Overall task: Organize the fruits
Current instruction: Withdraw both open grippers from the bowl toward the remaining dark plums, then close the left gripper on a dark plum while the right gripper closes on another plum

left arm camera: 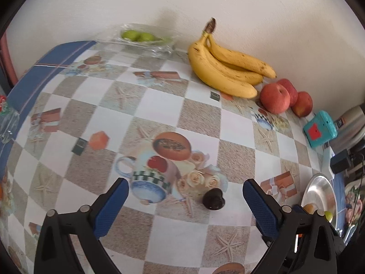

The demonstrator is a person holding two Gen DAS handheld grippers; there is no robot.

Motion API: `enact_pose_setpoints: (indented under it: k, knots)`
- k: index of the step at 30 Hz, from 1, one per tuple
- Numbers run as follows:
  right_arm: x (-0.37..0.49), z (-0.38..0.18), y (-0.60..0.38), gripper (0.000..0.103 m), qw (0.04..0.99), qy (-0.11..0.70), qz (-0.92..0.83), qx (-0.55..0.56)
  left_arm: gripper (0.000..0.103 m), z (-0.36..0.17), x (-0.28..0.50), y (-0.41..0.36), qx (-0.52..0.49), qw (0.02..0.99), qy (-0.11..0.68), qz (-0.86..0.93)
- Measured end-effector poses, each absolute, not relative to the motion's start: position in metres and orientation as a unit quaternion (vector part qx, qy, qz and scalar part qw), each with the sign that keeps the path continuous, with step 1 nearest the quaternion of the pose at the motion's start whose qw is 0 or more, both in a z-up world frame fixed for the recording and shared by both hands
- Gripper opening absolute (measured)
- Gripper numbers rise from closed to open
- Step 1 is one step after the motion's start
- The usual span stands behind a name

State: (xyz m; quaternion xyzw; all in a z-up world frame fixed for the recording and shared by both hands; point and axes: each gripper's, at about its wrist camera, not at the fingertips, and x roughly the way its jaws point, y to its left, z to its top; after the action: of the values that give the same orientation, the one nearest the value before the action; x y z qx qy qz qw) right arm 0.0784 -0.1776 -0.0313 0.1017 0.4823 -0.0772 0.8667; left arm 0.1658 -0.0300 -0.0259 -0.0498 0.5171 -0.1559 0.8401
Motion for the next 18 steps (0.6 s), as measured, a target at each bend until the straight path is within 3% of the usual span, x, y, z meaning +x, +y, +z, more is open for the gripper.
enact_pose_setpoints:
  k: [10,14,16,18]
  knots:
    - [0.092,-0.053,-0.176,0.068,0.857,0.500,-0.081,0.092,0.075,-0.051,0.163,-0.054,-0.043,0.818,0.544,-0.184]
    - [0.096,-0.059,-0.175,0.064,0.854,0.505,-0.088,0.085,0.058,-0.059,0.163,-0.058,-0.043,0.810,0.555,-0.184]
    - [0.097,-0.061,-0.175,0.061,0.853,0.507,-0.091,0.085,0.057,-0.060,0.163,-0.058,-0.043,0.810,0.556,-0.183]
    - [0.098,-0.061,-0.174,0.059,0.853,0.507,-0.094,0.078,0.047,-0.060,0.163,-0.059,-0.042,0.809,0.557,-0.185]
